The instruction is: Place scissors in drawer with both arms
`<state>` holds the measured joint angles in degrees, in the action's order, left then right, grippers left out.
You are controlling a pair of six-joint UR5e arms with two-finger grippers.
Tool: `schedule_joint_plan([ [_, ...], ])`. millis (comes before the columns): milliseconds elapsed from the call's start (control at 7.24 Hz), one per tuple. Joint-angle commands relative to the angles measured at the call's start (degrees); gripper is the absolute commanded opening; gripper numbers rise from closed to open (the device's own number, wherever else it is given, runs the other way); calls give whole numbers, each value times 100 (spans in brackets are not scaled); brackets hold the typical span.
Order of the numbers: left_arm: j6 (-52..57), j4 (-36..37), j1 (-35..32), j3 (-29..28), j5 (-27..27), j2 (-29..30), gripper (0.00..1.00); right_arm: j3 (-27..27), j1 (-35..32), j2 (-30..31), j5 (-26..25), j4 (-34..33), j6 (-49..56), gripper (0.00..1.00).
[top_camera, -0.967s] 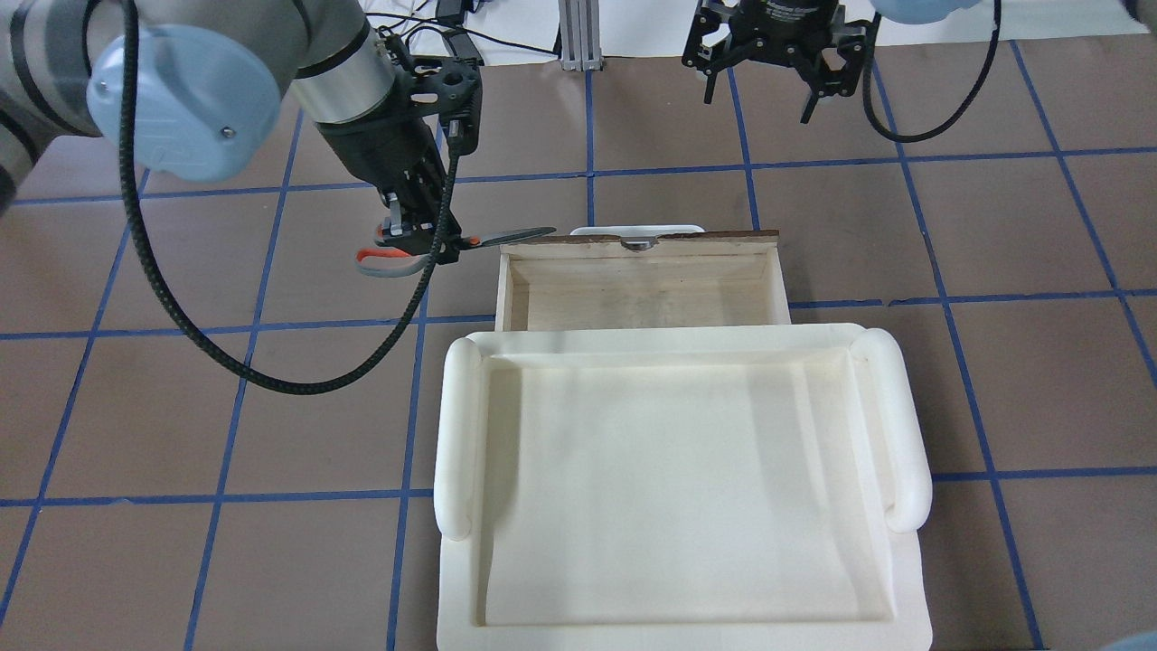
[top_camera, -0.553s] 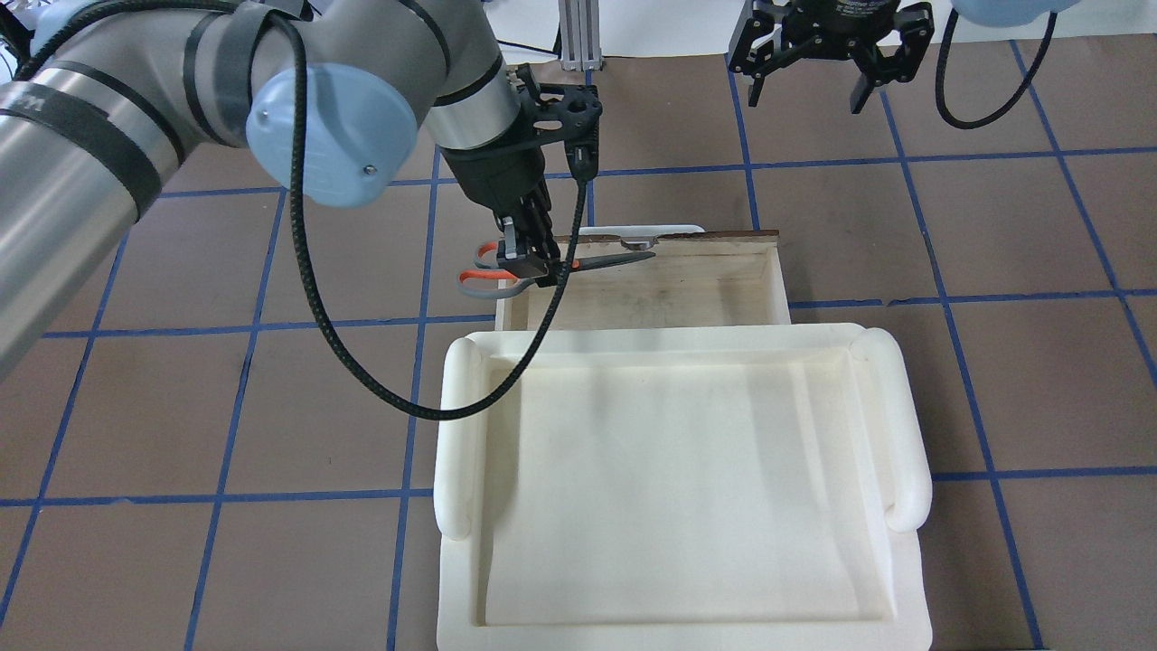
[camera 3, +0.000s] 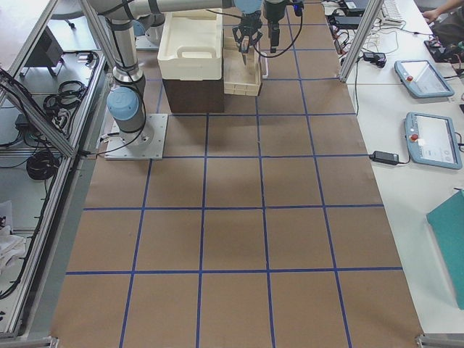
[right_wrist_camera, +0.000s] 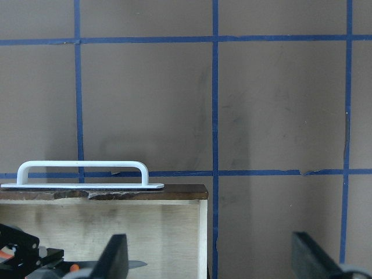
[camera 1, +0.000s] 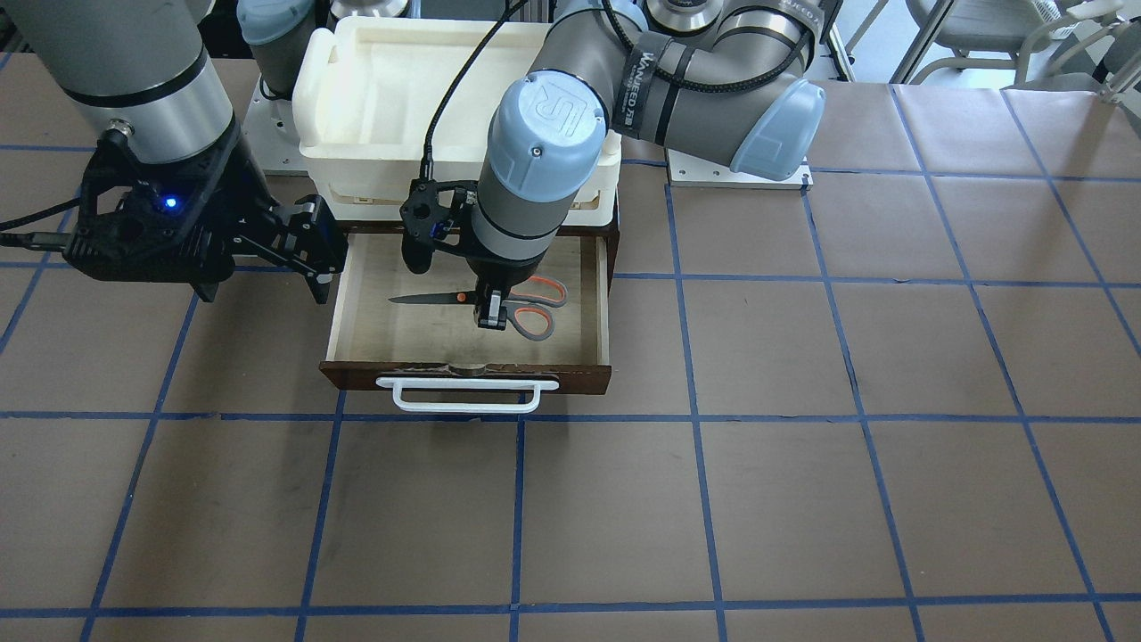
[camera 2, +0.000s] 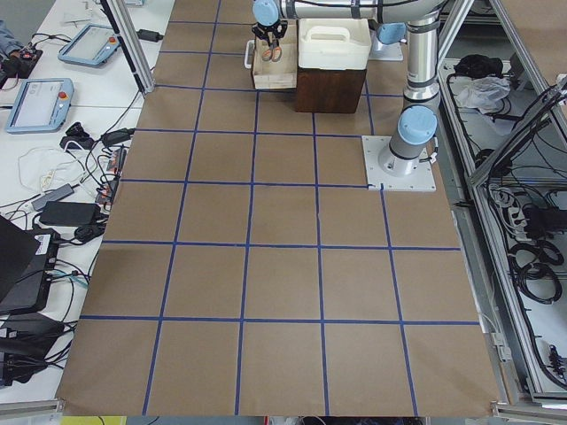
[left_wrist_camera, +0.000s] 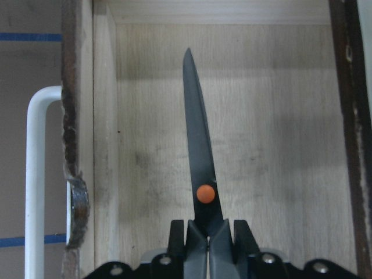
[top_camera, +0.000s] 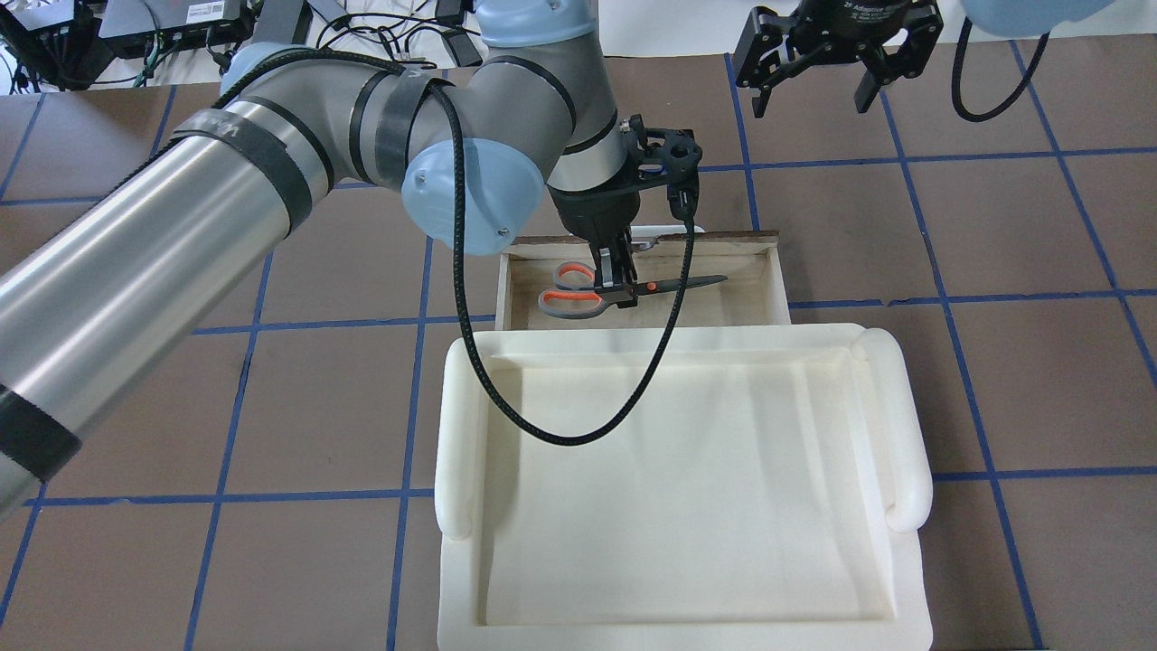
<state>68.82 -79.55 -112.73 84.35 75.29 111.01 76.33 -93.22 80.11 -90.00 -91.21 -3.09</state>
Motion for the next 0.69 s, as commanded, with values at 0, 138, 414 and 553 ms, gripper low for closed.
schedule_joint_plan([
  [0,-123,54,-118,73,12,122,0,5,-3,40,-17,15,10,100],
  [138,-184,63,-127,73,4,157,0,5,-3,40,-35,24,62,100],
  [414,-271,54,-310,99,30,140,0,109,15,74,-18,33,89,100],
  [553,-298,54,-320,108,21,149,0,189,15,144,-26,33,89,100],
])
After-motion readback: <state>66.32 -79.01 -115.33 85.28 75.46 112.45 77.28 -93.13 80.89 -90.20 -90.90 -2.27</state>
